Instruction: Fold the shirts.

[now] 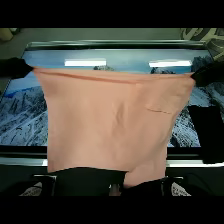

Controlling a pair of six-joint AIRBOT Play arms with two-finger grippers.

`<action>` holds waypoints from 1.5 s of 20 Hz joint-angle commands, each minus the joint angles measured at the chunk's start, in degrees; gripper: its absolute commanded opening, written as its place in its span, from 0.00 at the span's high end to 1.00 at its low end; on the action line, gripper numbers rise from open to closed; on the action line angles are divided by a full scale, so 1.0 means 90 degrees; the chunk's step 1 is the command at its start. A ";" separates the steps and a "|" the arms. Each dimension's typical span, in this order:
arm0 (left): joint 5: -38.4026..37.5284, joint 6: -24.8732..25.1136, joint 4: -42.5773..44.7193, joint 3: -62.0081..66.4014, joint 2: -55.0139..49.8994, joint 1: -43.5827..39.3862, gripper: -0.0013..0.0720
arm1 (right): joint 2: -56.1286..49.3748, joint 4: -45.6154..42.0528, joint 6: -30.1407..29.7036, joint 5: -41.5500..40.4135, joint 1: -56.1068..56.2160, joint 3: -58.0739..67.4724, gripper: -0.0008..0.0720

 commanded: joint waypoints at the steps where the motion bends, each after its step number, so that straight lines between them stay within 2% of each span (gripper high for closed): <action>1: 0.0321 0.0097 -0.0015 -0.0481 -0.1440 0.0005 0.95 | -0.1613 0.0002 0.0102 -0.0369 0.0522 -0.0197 0.96; 6: 0.0702 0.0100 -0.0010 -0.0199 -0.2718 0.0049 0.94 | -0.2754 0.0051 0.0372 -0.2081 0.0872 -0.0197 0.96; 11: 0.1256 0.0097 -0.0087 0.0335 -0.3453 0.0044 0.94 | -0.3177 0.0051 0.0384 -0.2810 0.0872 -0.0197 0.96; 12: 0.1178 0.0117 -0.0068 0.0384 -0.3504 0.0051 0.94 | -0.3155 -0.0019 0.0308 -0.2684 0.0865 -0.0168 0.96; 14: 0.0760 0.0651 -0.0061 0.0510 -0.3475 0.0143 0.94 | -0.2977 -0.0515 0.0085 -0.2004 0.0867 -0.0046 0.96; 15: 0.0279 0.0879 -0.0063 0.0600 -0.3458 0.0202 0.94 | -0.2844 -0.0750 0.0075 -0.1489 0.0865 -0.0049 0.96; 17: -0.0692 0.0937 -0.0061 0.0607 -0.3456 0.0211 0.94 | -0.2752 -0.0923 0.0095 -0.0049 0.0872 -0.0063 0.96; 18: -0.1158 0.0937 -0.0058 0.0566 -0.3478 0.0168 0.94 | -0.2761 -0.0916 0.0100 0.0345 0.0879 -0.0172 0.96; 24: -0.1273 0.0741 -0.0063 -0.0413 -0.3589 0.0121 0.94 | -0.2851 -0.0675 0.0653 -0.0117 0.0872 -0.1632 0.96; 27: -0.1338 0.0534 -0.0063 -0.0483 -0.3611 0.0121 0.94 | -0.2851 -0.0682 0.0942 -0.0199 0.0872 -0.1766 0.96; 28: -0.1409 0.0415 -0.0066 -0.0483 -0.3626 0.0121 0.94 | -0.2849 -0.0636 0.1037 -0.0248 0.0872 -0.1744 0.85; 29: -0.1535 0.0408 -0.0070 -0.0481 -0.3626 0.0121 0.80 | -0.2849 -0.0600 0.1030 -0.0257 0.0872 -0.1688 0.60; 30: -0.1749 0.0410 -0.0058 -0.0469 -0.3614 0.0131 0.50 | -0.2807 -0.0629 0.0959 -0.0180 0.0869 -0.1576 0.41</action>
